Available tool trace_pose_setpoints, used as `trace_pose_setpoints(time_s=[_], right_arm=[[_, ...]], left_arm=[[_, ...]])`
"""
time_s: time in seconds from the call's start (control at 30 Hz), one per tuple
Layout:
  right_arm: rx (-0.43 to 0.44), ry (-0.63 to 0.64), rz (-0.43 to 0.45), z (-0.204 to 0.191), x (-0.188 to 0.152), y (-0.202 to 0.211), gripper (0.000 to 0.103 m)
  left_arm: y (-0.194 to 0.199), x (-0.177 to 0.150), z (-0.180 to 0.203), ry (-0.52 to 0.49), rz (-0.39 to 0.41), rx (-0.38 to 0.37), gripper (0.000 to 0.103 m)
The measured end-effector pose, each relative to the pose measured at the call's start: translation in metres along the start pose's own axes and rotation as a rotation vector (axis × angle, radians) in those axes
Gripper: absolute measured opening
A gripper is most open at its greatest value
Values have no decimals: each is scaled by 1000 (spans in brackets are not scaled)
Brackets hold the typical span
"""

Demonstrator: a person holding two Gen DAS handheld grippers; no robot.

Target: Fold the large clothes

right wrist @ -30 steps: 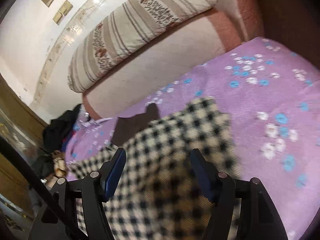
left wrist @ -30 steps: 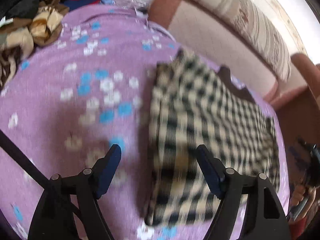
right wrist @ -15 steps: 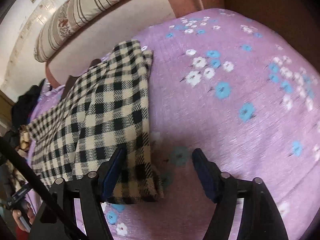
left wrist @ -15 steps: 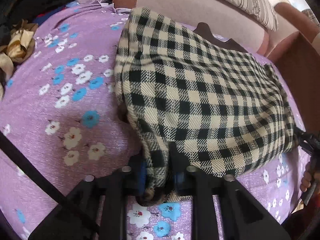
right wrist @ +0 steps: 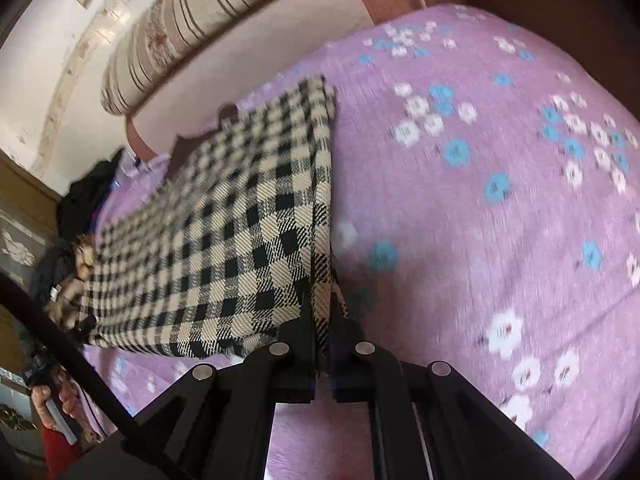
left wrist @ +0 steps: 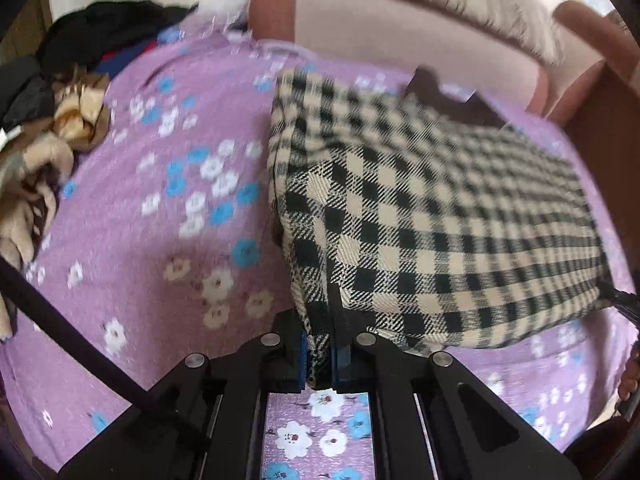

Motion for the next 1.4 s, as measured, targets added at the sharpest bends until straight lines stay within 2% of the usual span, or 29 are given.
trace_pose_setpoints(time_s=[0.1, 0.17, 0.23, 0.27, 0.3, 0.33, 0.4, 0.47, 0.57, 0.63, 0.73, 0.83, 0.9, 0.97, 1.03, 1.1, 1.13, 1.23, 1.33, 1.4], right_arm=[[-51, 38, -15, -5, -5, -10, 5], [-60, 46, -20, -4, -6, -10, 6], [-54, 29, -8, 3, -5, -4, 13], [-71, 7, 9, 9, -4, 3, 21], [-80, -14, 28, 13, -2, 9, 24], [-80, -37, 48, 19, 0, 14, 26], [-85, -100, 111, 30, 5, 28, 26], [-57, -123, 162, 29, 11, 38, 27], [22, -92, 217, 3, 21, 45, 27], [84, -31, 225, -26, 25, 42, 27], [160, 81, 211, -78, 28, 29, 27], [217, 183, 157, -119, 25, 10, 27], [206, 226, 119, -134, 23, -7, 27], [158, 228, 92, -138, 27, -26, 26], [61, 196, 75, -128, 35, -43, 26], [7, 156, 67, -113, 42, -52, 19], [15, 140, 61, -104, 44, -53, 14], [3, 97, 77, -89, 52, -46, 15], [-52, 68, 155, -82, 59, -27, 21], [-10, 74, 202, -89, 63, -11, 21]], left_arm=[[-6, -4, -8, 15, -19, 12, 8], [-1, -5, -10, 16, -1, 21, 12], [9, -5, -14, 10, 31, 44, 17], [15, -5, -18, 17, 54, 58, 19], [19, -4, -23, 32, 71, 68, 28], [25, -4, -29, 56, 94, 74, 33], [34, -2, -35, 95, 146, 93, 33], [40, 1, -31, 81, 191, 88, 33], [42, 10, -7, 25, 244, 21, 34], [33, 14, 12, -24, 243, -26, 45], [6, 17, 31, -73, 197, -66, 46], [-29, 18, 35, -110, 120, -27, 46], [-49, 17, 32, -131, 80, 29, 46], [-62, 15, 29, -153, 61, 87, 46], [-65, 15, 26, -172, 69, 108, 50], [-63, 16, 25, -170, 57, 108, 50], [-60, 16, 24, -163, 54, 111, 50], [-42, 23, 14, -88, 92, 58, 50], [-21, 32, 5, -35, 169, 18, 50], [-19, 35, 3, -19, 179, 22, 50]])
Point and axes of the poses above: each gripper's, at about its wrist camera, not at the fingertips, and y roughly against the way its jaws point, z to its right, x to its top, the point moved 2 cm from there along -y, roughly the way its jaws point, and after that the axes turned 15 degrees about -x, right-handed, at the moved point
